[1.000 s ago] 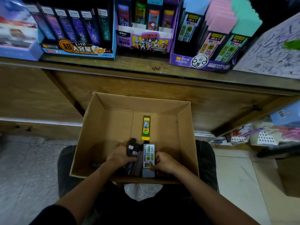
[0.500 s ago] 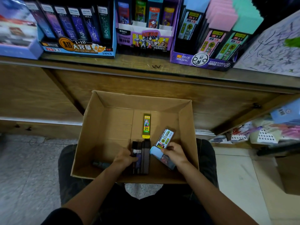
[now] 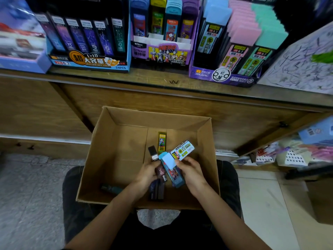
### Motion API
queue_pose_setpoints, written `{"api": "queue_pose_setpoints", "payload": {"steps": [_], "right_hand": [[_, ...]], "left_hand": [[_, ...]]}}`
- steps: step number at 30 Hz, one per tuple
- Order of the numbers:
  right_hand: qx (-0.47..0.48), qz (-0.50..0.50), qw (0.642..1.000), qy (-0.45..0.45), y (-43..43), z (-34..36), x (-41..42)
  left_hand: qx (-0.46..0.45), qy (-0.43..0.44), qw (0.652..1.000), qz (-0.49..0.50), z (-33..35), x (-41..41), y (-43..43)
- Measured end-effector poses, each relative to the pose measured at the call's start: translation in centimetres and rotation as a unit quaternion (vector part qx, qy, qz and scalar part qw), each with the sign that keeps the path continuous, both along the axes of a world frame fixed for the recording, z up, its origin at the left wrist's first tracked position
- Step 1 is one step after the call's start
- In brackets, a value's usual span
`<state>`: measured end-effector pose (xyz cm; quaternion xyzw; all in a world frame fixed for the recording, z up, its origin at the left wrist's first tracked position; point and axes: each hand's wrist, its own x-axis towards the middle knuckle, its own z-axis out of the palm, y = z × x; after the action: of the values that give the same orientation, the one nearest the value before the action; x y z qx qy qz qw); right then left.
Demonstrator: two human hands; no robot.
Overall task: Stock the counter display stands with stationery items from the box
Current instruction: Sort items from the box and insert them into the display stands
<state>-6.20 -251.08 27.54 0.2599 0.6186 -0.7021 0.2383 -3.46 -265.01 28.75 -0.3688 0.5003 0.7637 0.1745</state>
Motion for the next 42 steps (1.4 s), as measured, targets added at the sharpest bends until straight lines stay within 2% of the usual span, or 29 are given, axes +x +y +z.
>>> {"api": "queue_pose_setpoints", "payload": {"steps": [3,9,13,17,20,24,27,29,31,34,37,40,42], "right_hand": [[-0.022,0.010,1.000,0.002,-1.2,1.2,-0.2],[0.003,0.079,0.995,0.065,-2.7,4.9,-0.8],[-0.054,0.051,0.995,0.063,-3.2,6.4,-1.1],[-0.029,0.012,0.995,0.093,-4.1,7.4,-1.4],[-0.045,-0.043,0.993,0.098,-4.5,8.0,-1.8],[-0.040,-0.058,0.991,0.111,-3.8,9.1,-3.0],[-0.008,0.043,0.988,0.145,-2.5,10.2,-3.8],[0.051,0.162,0.967,0.188,-1.6,10.9,-4.5],[0.104,0.236,0.937,0.235,-1.0,11.7,-5.2],[0.190,0.247,0.902,0.300,-0.8,13.5,-6.5],[0.299,0.269,0.838,0.369,-0.6,15.9,-7.7],[0.327,0.261,0.801,0.428,-0.7,19.1,-9.0],[0.314,0.241,0.799,0.453,-0.8,21.4,-10.0]], "left_hand": [[0.052,0.025,0.998,0.019,1.1,-0.3,0.4],[0.043,0.084,0.995,0.045,2.6,-0.1,-0.7],[0.046,0.121,0.990,0.054,3.7,-0.7,-0.8],[0.038,0.135,0.989,0.049,5.0,-1.3,-0.6],[0.043,0.175,0.983,0.024,6.0,-1.7,-0.9],[-0.030,0.177,0.984,-0.016,6.7,-2.0,-2.1],[-0.077,0.182,0.980,-0.004,7.0,-2.3,-3.4],[-0.087,0.194,0.977,0.010,7.6,-2.6,-4.4],[-0.097,0.206,0.973,0.033,8.2,-2.9,-5.5],[-0.122,0.221,0.966,0.053,9.4,-3.2,-7.1],[-0.129,0.233,0.962,0.066,10.9,-3.5,-8.4],[-0.136,0.253,0.955,0.073,12.4,-3.9,-9.4],[-0.135,0.268,0.951,0.074,13.4,-4.2,-9.6]]}}
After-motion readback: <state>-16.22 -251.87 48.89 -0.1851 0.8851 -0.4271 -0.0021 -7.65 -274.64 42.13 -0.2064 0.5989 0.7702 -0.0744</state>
